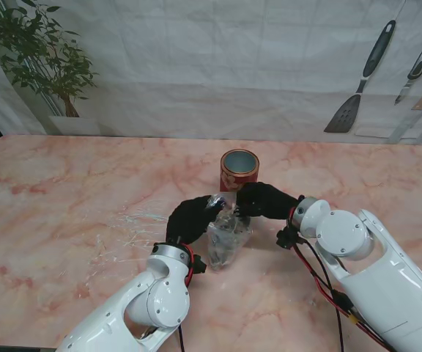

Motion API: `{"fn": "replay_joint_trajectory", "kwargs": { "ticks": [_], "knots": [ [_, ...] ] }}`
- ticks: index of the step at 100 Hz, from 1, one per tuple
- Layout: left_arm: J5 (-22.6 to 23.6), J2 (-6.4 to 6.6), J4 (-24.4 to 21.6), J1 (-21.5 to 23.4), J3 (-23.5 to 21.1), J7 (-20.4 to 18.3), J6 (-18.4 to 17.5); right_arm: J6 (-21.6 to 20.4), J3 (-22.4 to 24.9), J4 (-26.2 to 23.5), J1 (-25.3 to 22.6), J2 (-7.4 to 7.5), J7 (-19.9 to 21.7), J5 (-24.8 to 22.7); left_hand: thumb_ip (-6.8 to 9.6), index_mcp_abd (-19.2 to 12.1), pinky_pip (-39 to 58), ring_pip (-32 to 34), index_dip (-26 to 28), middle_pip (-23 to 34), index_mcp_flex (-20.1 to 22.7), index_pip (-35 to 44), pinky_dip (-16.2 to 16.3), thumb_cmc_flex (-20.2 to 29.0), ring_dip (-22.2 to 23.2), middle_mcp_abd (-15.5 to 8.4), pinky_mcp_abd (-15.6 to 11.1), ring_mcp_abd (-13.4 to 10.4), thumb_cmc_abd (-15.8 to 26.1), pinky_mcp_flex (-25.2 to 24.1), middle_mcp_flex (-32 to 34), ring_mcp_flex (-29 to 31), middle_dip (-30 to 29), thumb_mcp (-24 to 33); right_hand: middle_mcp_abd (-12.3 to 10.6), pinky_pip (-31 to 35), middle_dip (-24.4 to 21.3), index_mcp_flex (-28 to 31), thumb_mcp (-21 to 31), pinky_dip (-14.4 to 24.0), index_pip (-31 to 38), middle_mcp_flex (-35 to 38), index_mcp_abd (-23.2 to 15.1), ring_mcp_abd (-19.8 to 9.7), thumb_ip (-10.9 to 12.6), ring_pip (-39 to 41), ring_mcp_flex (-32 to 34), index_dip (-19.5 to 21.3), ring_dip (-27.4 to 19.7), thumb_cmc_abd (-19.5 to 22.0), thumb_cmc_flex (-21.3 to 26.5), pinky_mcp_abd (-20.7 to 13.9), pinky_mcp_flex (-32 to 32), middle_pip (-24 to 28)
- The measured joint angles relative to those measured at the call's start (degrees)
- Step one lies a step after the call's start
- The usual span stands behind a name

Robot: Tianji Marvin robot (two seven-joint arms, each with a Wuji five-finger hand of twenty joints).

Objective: Insert tea bags into the tea bag box

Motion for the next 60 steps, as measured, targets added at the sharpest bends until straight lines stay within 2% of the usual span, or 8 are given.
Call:
{"fn": "replay_joint_trajectory", "kwargs": {
  "ticks": [11, 27, 44, 56, 60],
  "knots": [
    [0.02, 0.05, 0.0, -0.04, -0.03, -0.25, 0.0, 0.74, -0.4, -0.09, 0.57, 0.11, 0.98, -0.56, 0.0, 0.0, 0.0, 0.0, 0.0, -0.01, 0.0, 0.0, 0.0, 0.0, 0.0, 0.0, 0.0, 0.0, 0.0, 0.0, 0.0, 0.0, 0.0, 0.0, 0.0, 0.0, 0.0, -0.22, -0.25, 0.0, 0.01, 0.0, -0.01, 0.0, 0.0, 0.0, 0.0, 0.0, -0.01, -0.02, 0.0, 0.0, 0.0, 0.0],
    [0.17, 0.18, -0.02, -0.05, -0.09, -0.53, -0.01, 1.3, -1.4, 0.08, 2.21, 0.74, 5.07, -0.85, 0.0, 0.0, 0.0, 0.0, 0.0, -0.01, 0.0, 0.0, 0.0, 0.0, 0.0, 0.0, 0.01, 0.0, 0.0, 0.01, 0.0, 0.0, 0.0, 0.0, 0.0, 0.0, 0.0, -0.22, -2.87, 0.0, 0.01, 0.06, -0.01, 0.0, 0.0, 0.07, 0.04, -0.03, -0.01, 1.86, -0.01, 0.01, 0.3, 0.22],
    [0.18, 0.31, -0.1, -0.04, -0.14, -0.78, -0.13, 1.94, -2.6, 0.87, 3.96, 1.31, 7.57, -0.77, 0.0, 0.0, 0.0, 0.0, 0.0, -0.01, 0.0, 0.0, 0.0, 0.0, 0.0, 0.0, 0.01, 0.0, 0.0, 0.01, 0.0, 0.0, -0.01, 0.0, -0.18, 0.2, 0.12, -0.22, -4.38, 0.2, -0.76, 0.78, -0.01, 0.01, 0.0, 1.49, 1.28, -2.75, 0.82, 1.93, 0.08, 0.01, 1.19, 0.94],
    [0.26, 0.35, -0.19, -0.01, -0.15, -0.7, -0.16, 1.94, -2.77, 1.79, 4.97, 1.61, 9.94, 1.4, 0.0, 0.0, 0.0, 0.0, 0.0, -0.01, 0.0, 0.0, 0.0, 0.0, 0.0, 0.0, 0.02, 0.01, 0.0, 0.01, 0.0, 0.0, -0.01, 0.0, -0.18, 0.34, 0.2, -0.22, -5.45, 0.59, -1.52, 0.82, 0.01, 0.01, 0.0, 2.32, 1.29, -4.62, 1.46, 1.93, 0.15, 0.01, 1.96, 0.94],
    [0.29, 0.35, -0.23, -0.01, -0.15, -0.7, -0.15, 1.94, -2.97, 1.93, 5.25, 1.78, 10.38, 1.36, 0.0, 0.0, 0.0, 0.0, 0.0, -0.01, 0.0, 0.0, 0.0, 0.0, 0.0, 0.0, 0.02, 0.01, 0.0, 0.01, 0.0, 0.0, -0.01, 0.0, -0.23, 0.34, 0.22, -1.79, -5.64, 0.78, -2.41, 0.8, 0.16, 0.01, 0.0, 2.76, 1.29, -5.67, 1.53, 1.94, 1.45, 0.01, 2.01, 0.94]
  ]
}}
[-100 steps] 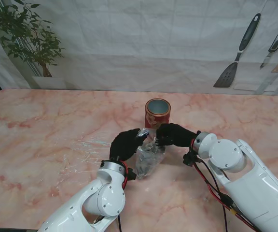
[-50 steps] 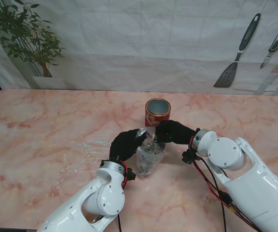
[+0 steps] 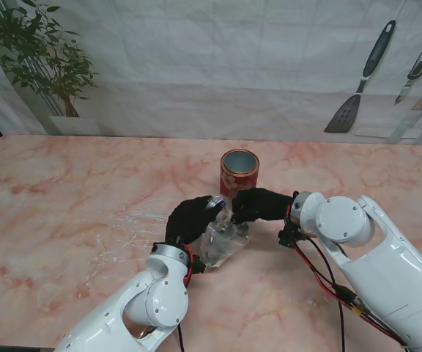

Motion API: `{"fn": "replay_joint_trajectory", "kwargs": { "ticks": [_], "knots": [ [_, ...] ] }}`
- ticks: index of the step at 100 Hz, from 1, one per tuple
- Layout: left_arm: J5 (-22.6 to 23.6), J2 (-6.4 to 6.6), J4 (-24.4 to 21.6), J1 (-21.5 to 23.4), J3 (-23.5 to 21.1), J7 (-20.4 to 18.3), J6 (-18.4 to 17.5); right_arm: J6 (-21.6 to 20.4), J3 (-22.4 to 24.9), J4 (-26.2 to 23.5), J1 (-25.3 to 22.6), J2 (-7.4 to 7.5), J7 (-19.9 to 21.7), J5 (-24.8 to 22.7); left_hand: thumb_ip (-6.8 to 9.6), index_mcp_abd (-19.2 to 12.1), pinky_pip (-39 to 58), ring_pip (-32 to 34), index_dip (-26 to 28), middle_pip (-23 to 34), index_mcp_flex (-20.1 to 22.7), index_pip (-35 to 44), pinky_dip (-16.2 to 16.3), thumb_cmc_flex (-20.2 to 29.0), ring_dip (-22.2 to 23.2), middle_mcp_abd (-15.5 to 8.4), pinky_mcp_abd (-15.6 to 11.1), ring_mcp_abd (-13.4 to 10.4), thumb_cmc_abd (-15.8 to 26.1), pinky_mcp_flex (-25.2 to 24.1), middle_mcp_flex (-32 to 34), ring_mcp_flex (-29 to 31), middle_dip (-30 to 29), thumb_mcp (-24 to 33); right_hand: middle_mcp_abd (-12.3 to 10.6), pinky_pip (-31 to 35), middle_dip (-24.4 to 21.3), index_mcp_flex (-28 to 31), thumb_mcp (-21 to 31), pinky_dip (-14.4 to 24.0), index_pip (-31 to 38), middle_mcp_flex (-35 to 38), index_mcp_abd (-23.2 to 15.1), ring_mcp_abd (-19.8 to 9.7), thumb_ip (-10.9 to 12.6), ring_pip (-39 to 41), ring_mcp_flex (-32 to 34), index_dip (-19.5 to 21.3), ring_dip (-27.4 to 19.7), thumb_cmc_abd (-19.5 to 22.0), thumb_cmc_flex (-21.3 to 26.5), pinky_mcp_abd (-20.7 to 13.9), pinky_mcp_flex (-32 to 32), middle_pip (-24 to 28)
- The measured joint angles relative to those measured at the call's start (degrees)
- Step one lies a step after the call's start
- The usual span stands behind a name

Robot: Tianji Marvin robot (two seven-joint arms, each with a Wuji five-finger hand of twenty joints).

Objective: Insert tea bags into the tea bag box

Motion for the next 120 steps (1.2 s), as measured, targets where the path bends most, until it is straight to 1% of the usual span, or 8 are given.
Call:
{"fn": "replay_joint_trajectory", "kwargs": {
  "ticks": [29, 43, 64, 74, 80, 87, 93, 120],
  "knots": [
    [-0.08, 0.0, -0.05, -0.07, -0.06, -0.07, 0.05, -0.54, -0.51, 0.91, 1.54, 0.8, 3.52, -0.35, 0.0, 0.0, 0.01, 0.0, 0.0, 0.0, 0.0, 0.0, 0.0, 0.0, 0.0, 0.0, 0.0, 0.0, 0.0, 0.0, 0.0, 0.0, 0.0, 0.0, -0.82, 0.06, 0.02, -6.2, -0.02, 0.52, -2.97, -3.03, -1.42, -2.85, -0.3, 2.26, 0.0, -3.43, 1.65, 0.19, 2.91, -0.79, 0.61, -0.19],
    [-0.21, -0.01, -0.27, -0.07, -0.24, 0.04, 0.05, -1.08, -0.78, 1.54, 2.31, 1.12, 5.1, 0.11, 0.0, 0.0, 0.01, 0.0, 0.0, 0.0, 0.0, 0.0, 0.0, 0.0, 0.0, 0.0, 0.0, 0.0, 0.0, 0.01, 0.0, 0.0, 0.0, 0.0, -0.82, 0.06, 0.02, -13.48, 0.56, 0.81, -7.35, -4.46, -3.09, -3.49, -0.3, 2.91, 0.0, -5.05, 2.11, 0.02, 2.88, -1.46, 0.68, -0.7],
    [-0.69, -0.05, -0.8, -0.03, -0.68, 0.19, 0.11, -1.72, -1.07, 1.69, 2.83, 1.46, 5.86, -0.63, 0.0, 0.0, 0.01, 0.0, 0.0, 0.0, 0.0, 0.0, 0.0, 0.0, 0.0, 0.0, 0.0, 0.0, 0.0, 0.01, 0.0, 0.0, 0.0, 0.0, -2.37, 0.15, 0.04, -14.28, 1.84, 2.12, -8.77, -4.14, -4.65, -5.43, -0.3, 5.25, 2.3, -4.89, 2.83, -0.72, 4.14, -2.81, 2.78, -0.18],
    [-1.13, -0.08, -0.84, -0.02, -0.82, 0.33, 0.01, -2.02, -1.22, 1.66, 2.88, 1.5, 5.79, -1.98, -0.01, 0.0, 0.01, 0.0, 0.0, 0.0, 0.0, 0.0, 0.0, 0.0, 0.0, 0.0, 0.0, 0.0, 0.0, 0.01, 0.0, 0.0, 0.0, 0.0, -3.67, 1.56, 0.57, -14.16, 1.73, 2.83, -6.43, 0.64, -7.13, -6.17, -0.52, 6.57, 6.8, -4.9, 2.92, -0.72, 7.21, -3.47, 5.48, -0.11],
    [-1.16, -0.09, -0.85, -0.01, -0.83, 0.45, -0.01, -2.03, -1.24, 1.51, 2.77, 1.5, 5.07, -2.97, -0.01, 0.0, 0.01, 0.0, 0.0, 0.0, 0.0, 0.0, 0.0, 0.0, 0.0, 0.0, 0.0, 0.0, 0.0, 0.01, 0.0, 0.0, 0.0, 0.0, -4.58, 3.09, -0.86, -10.05, 1.48, 3.31, -4.34, 8.8, -9.81, -6.28, -0.53, 6.99, 13.37, -6.66, 1.67, -0.56, 8.64, -3.53, 9.53, -1.12],
    [-1.16, -0.1, -0.87, 0.0, -0.86, 0.49, -0.01, -1.16, -1.13, 0.77, 2.02, 1.34, 1.66, -5.17, -0.01, 0.0, 0.01, 0.0, 0.0, 0.0, 0.0, 0.0, 0.0, 0.0, 0.0, 0.0, 0.0, 0.0, 0.0, 0.01, 0.0, 0.0, 0.0, 0.0, -5.27, 4.86, -3.75, -5.79, 0.95, 3.65, -3.76, 19.21, -11.47, -6.3, -0.54, 7.0, 21.82, -10.08, 0.74, 0.0, 9.47, -3.53, 12.38, -3.66],
    [-1.17, -0.11, -0.91, 0.0, -0.9, 0.48, 0.0, -0.15, -0.76, 0.11, 1.03, 0.95, -1.57, -6.35, -0.01, 0.0, 0.01, 0.0, 0.0, 0.0, 0.0, 0.0, 0.0, 0.0, 0.0, 0.0, 0.0, 0.0, 0.0, 0.01, 0.0, 0.0, 0.0, 0.0, -5.72, 5.82, -5.0, -4.38, 1.14, 3.66, -4.46, 23.36, -11.71, -6.34, -0.55, 7.0, 25.25, -11.2, 0.63, -0.27, 9.44, -3.5, 13.2, -5.2],
    [-1.2, -0.08, -0.98, -0.02, -0.95, -0.02, 0.28, 0.29, 0.53, -0.55, -0.48, -0.23, -3.69, -5.57, -0.02, 0.0, 0.01, 0.0, -0.01, 0.0, 0.0, 0.0, 0.0, 0.0, 0.0, 0.01, 0.0, 0.0, 0.0, 0.01, 0.0, 0.0, 0.0, 0.0, -6.31, 5.87, -3.84, -2.96, 2.48, 3.66, -5.06, 26.0, -12.01, -6.35, -1.34, 4.85, 25.6, -10.56, 0.63, -1.57, 9.29, -3.47, 10.64, -5.94]
  ]
}}
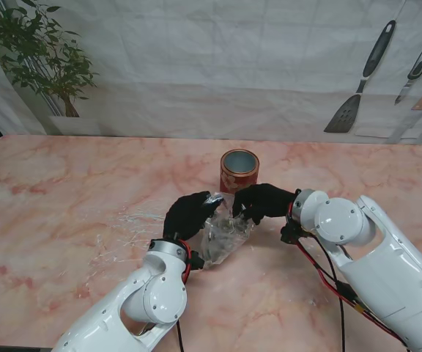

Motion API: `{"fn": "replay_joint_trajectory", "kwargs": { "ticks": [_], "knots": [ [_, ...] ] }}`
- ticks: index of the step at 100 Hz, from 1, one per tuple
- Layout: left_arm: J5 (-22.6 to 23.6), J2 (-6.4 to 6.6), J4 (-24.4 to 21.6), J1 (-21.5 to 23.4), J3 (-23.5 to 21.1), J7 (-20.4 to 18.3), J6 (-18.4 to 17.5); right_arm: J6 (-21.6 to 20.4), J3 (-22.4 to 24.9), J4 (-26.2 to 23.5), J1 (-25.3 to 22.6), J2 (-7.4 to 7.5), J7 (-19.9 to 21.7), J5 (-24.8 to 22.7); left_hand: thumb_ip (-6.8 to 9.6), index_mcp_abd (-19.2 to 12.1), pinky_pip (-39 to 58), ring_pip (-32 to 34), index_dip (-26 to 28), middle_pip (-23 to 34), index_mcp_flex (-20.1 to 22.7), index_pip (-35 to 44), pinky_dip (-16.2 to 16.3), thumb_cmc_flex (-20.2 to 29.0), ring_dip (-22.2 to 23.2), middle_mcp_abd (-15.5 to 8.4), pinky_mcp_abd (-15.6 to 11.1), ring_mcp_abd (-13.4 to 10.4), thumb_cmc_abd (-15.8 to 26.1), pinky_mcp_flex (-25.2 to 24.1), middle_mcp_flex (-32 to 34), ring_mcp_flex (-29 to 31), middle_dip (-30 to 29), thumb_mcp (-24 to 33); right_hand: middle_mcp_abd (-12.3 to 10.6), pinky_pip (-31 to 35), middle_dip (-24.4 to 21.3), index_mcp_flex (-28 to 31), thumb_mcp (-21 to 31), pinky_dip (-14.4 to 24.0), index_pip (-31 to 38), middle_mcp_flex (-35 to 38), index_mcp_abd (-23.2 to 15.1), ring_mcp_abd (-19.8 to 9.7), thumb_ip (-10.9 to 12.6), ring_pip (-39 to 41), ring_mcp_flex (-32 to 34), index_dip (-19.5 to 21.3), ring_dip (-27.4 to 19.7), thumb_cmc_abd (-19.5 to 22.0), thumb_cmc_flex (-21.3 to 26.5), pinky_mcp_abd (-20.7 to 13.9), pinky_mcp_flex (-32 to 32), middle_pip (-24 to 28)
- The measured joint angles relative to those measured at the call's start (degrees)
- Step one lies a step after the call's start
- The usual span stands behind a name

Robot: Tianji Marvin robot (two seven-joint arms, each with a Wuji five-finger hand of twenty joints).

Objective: Insert tea bags into the tea bag box

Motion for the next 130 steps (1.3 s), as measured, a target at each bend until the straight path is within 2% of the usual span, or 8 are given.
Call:
{"fn": "replay_joint_trajectory", "kwargs": {
  "ticks": [11, 41, 55, 67, 85, 101, 123, 130],
  "knots": [
    [0.04, 0.04, 0.0, -0.2, 0.01, -0.68, 0.75, 0.58, 0.8, -0.54, -0.28, -0.17, -0.26, 2.47, 0.0, 0.0, 0.0, 0.0, 0.0, -0.01, 0.0, 0.0, 0.0, 0.0, 0.0, 0.0, 0.0, 0.0, 0.0, 0.0, 0.0, 0.0, 0.0, 0.0, 0.0, -0.02, 0.39, -0.07, 0.07, 0.0, 0.0, -0.16, -0.01, 0.03, 0.0, -2.76, -2.1, 1.09, -0.38, 0.02, 0.0, 0.02, -1.64, 0.0],
    [-0.64, 0.06, 0.49, -0.91, -0.05, -1.54, 1.19, 2.93, 2.48, -3.52, -0.91, -0.35, -1.05, 1.49, 0.0, 0.0, 0.0, 0.0, 0.0, -0.05, 0.0, 0.0, 0.0, 0.0, -0.01, 0.0, 0.0, 0.0, 0.0, 0.0, 0.0, 0.0, 0.0, 0.0, 0.14, -0.21, 1.56, -0.08, 0.2, 0.0, -0.13, -4.91, -0.02, 0.71, 0.0, -3.47, -6.33, 1.69, -0.61, 0.03, -0.04, 0.12, -4.31, 1.66],
    [-0.55, 0.1, 0.5, -0.95, -0.14, -1.79, 1.22, 3.79, 3.1, -3.76, -0.94, -0.61, -1.84, 4.08, 0.0, 0.0, 0.0, 0.0, 0.0, -0.07, 0.0, 0.0, 0.0, 0.0, -0.01, 0.0, 0.0, 0.0, 0.0, 0.0, 0.0, 0.0, 0.0, 0.0, 0.37, -0.39, 2.21, -0.08, 0.36, 0.0, -0.47, -7.54, -0.84, 0.73, 0.0, -3.48, -8.49, 2.34, -0.61, 0.04, -0.6, 0.12, -5.36, 2.38],
    [-0.55, 0.13, 0.53, -0.98, -0.17, -2.01, 1.24, 3.96, 3.11, -4.08, -0.81, -0.69, -2.13, 3.53, 0.0, 0.0, 0.0, 0.0, 0.0, -0.08, 0.0, 0.0, 0.0, 0.0, -0.01, 0.0, 0.0, 0.0, 0.0, 0.0, 0.0, 0.0, 0.0, 0.0, 0.37, -0.39, 2.36, -0.08, 0.36, 0.01, -0.54, -8.1, -0.92, 0.73, 0.0, -3.47, -8.99, 2.53, -0.57, 0.04, -0.61, 0.12, -5.43, 2.98],
    [-0.67, 0.19, 0.61, -1.0, -0.31, -2.38, 1.25, 4.03, 3.48, -4.42, -0.75, -0.98, -3.09, 4.05, 0.0, 0.0, 0.0, 0.0, 0.0, -0.08, 0.0, 0.0, 0.0, 0.0, -0.02, 0.01, 0.01, 0.0, 0.0, 0.0, 0.0, 0.0, 0.0, 0.0, 0.29, -0.38, 3.72, -0.08, 0.36, 0.17, -0.64, -6.55, -0.94, 0.73, 0.0, -1.86, -7.78, 2.68, 0.73, 0.04, -0.63, 0.19, -4.94, 5.59],
    [-0.77, 0.21, 0.61, -0.93, -0.52, -2.38, 1.25, 4.64, 3.93, -5.24, -0.8, -1.14, -3.95, 2.72, 0.0, 0.0, 0.01, 0.0, 0.0, -0.08, 0.0, 0.0, 0.0, 0.0, -0.53, 0.01, 0.01, 0.0, 0.0, 0.0, 0.0, 0.0, 0.0, 0.0, 0.07, -0.21, 3.73, 0.46, 0.63, 0.6, -1.11, -4.05, -0.97, 0.75, 0.0, -1.33, -5.61, 2.68, 0.76, 0.01, -0.67, 0.74, -3.64, 5.66],
    [-0.82, 0.32, 0.55, -0.88, -0.71, -2.73, 1.26, 7.28, 5.24, -6.62, -0.84, -1.59, -5.37, 3.71, 0.0, 0.0, 0.01, 0.0, 0.0, -0.09, 0.0, 0.0, 0.0, 0.0, -0.54, 0.01, 0.01, 0.0, 0.0, 0.0, 0.0, 0.0, 0.0, 0.0, -0.07, -0.15, 3.88, 0.52, 1.49, 0.6, -1.22, -2.64, -0.98, 0.75, 0.0, -1.33, -4.55, 2.69, 0.76, 0.0, -1.24, 0.74, -3.11, 4.99],
    [-0.92, 0.33, 0.55, -0.87, -0.74, -2.73, 1.26, 7.87, 5.63, -7.03, -0.77, -1.71, -5.76, 4.03, 0.0, 0.0, 0.01, 0.0, 0.0, -0.09, 0.0, 0.0, 0.0, 0.0, -0.54, 0.01, 0.01, 0.0, 0.0, 0.0, 0.0, 0.0, 0.0, 0.0, -0.09, -0.13, 4.36, 0.58, 2.0, 0.6, -1.22, -2.0, -0.98, 0.75, -1.14, -1.33, -4.55, 2.69, 0.76, 0.0, -1.24, 0.74, -3.02, 4.89]
  ]
}}
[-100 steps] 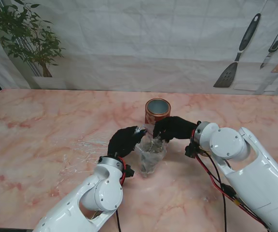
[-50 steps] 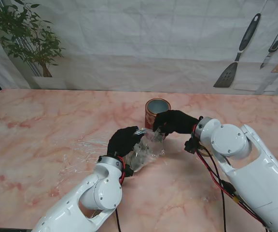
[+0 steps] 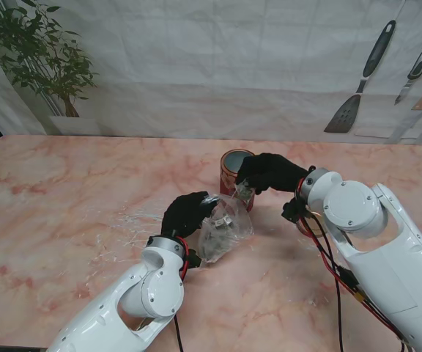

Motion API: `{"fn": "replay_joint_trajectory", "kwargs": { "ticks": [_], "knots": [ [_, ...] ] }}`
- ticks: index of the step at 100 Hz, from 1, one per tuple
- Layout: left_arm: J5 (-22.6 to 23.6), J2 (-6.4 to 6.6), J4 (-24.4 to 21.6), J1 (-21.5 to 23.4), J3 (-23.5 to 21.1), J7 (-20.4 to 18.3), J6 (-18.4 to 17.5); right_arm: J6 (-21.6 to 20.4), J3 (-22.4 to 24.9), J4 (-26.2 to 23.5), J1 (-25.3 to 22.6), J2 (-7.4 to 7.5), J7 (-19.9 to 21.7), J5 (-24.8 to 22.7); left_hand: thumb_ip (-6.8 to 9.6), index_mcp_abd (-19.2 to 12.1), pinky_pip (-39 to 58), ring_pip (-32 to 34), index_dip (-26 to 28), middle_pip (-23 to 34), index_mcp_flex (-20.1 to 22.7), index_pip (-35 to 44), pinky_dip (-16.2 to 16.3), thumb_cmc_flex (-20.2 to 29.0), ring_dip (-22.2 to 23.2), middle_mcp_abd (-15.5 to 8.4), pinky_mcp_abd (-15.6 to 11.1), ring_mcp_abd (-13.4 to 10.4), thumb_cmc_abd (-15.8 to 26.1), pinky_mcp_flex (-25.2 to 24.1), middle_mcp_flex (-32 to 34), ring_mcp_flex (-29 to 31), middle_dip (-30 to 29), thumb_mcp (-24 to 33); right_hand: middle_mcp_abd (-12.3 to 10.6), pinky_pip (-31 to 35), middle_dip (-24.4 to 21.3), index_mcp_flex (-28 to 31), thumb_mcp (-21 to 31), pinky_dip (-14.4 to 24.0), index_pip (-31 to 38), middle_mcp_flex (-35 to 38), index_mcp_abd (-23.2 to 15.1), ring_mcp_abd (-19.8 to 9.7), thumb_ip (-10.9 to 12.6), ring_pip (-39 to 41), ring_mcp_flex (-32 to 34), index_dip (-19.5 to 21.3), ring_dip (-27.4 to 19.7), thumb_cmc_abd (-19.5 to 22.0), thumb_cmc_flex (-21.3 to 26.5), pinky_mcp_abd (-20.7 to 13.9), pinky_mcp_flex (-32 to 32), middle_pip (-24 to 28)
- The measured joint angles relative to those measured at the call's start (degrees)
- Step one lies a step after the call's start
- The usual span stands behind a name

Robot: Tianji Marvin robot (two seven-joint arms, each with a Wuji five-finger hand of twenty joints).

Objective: Insert tea bags into the tea bag box

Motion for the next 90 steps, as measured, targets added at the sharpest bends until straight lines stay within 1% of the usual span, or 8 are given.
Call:
{"fn": "replay_joint_trajectory", "kwargs": {
  "ticks": [18, 34, 55, 67, 82, 90],
  "knots": [
    [-0.1, 0.03, 0.0, 0.01, 0.0, 0.02, -0.08, 2.04, 0.6, -1.41, 0.15, -0.19, -1.22, -0.43, 0.0, 0.0, 0.0, 0.0, 0.0, 0.0, 0.0, 0.0, 0.0, 0.0, 0.0, 0.01, 0.0, 0.0, 0.0, 0.0, 0.0, 0.0, 0.0, 0.0, -0.08, 0.02, 0.06, 0.6, 0.61, 0.0, -0.31, 0.64, 0.0, 0.05, 0.0, 0.0, 0.76, 0.01, -0.01, -0.71, -0.11, 0.0, 0.5, -0.6],
    [0.0, 0.03, 0.0, 0.17, -0.09, 0.16, -0.17, 4.23, 0.83, -1.68, 0.95, -0.41, -1.85, -0.23, 0.0, 0.0, 0.01, 0.0, 0.0, 0.0, 0.0, 0.0, 0.0, 0.0, 0.0, 0.01, 0.0, 0.0, 0.0, 0.0, 0.0, 0.0, 0.0, 0.0, -0.08, 0.04, 0.16, 1.06, 0.81, 0.01, -0.54, 1.28, -0.01, 0.16, 0.0, 0.0, 0.73, 0.01, -0.01, -0.75, -0.12, 0.01, 0.58, -0.7],
    [0.13, 0.1, -0.12, 0.42, -0.2, 0.15, -0.15, 8.18, 0.99, -1.67, 2.15, -1.13, -5.11, 0.44, 0.0, 0.0, 0.01, 0.0, 0.0, 0.0, 0.0, 0.0, 0.0, 0.0, 0.0, 0.01, 0.0, 0.0, 0.0, 0.0, 0.0, 0.0, 0.0, 0.0, -0.08, 0.05, 0.78, 1.64, 1.54, 0.02, -0.8, 1.46, -0.01, 0.62, 0.0, 0.0, 0.73, 0.01, -0.01, -1.39, -0.3, 0.03, 0.6, -1.27],
    [0.13, 0.18, -0.15, 0.44, -0.2, -0.18, -0.14, 9.55, 1.0, -0.94, 3.08, -1.86, -8.23, 1.35, 0.0, 0.0, 0.01, 0.0, 0.0, -0.01, 0.0, 0.0, 0.0, 0.0, 0.0, 0.0, 0.01, 0.0, 0.0, 0.0, 0.0, 0.0, 0.0, 0.0, -0.08, 0.1, 0.79, 2.03, 1.86, 0.02, -0.81, 2.05, -0.01, 0.63, 0.0, 0.0, 0.73, -0.14, -0.01, -1.97, -0.33, 0.03, 0.6, -1.31],
    [0.08, 0.26, -0.15, 0.45, -0.2, -0.51, -0.16, 10.82, 0.48, 1.16, 4.21, -3.32, -14.88, 1.18, 0.0, 0.0, 0.01, 0.0, 0.0, -0.01, 0.0, 0.0, 0.0, 0.0, 0.0, 0.01, 0.01, 0.0, 0.0, 0.0, 0.0, 0.0, 0.0, 0.0, -0.09, 0.13, 0.79, 2.29, 2.33, 0.04, -0.89, 2.06, -0.01, 0.67, 0.0, 0.0, 1.36, -0.4, -0.01, -2.4, -0.5, 0.03, 0.6, -1.31],
    [0.05, 0.3, -0.15, 0.47, -0.25, -0.77, -0.17, 11.34, 0.26, 2.91, 4.93, -4.0, -15.84, 0.94, 0.0, 0.0, 0.01, 0.0, 0.0, -0.01, 0.0, 0.0, 0.0, 0.0, 0.0, 0.01, 0.01, 0.0, 0.0, 0.0, 0.0, 0.0, 0.0, 0.0, -0.18, 0.13, 0.79, 2.76, 2.96, 0.04, -0.92, 2.72, -0.01, 0.67, 0.0, 0.0, 1.36, -0.97, -0.01, -2.81, -0.68, 0.03, 0.6, -1.32]
  ]
}}
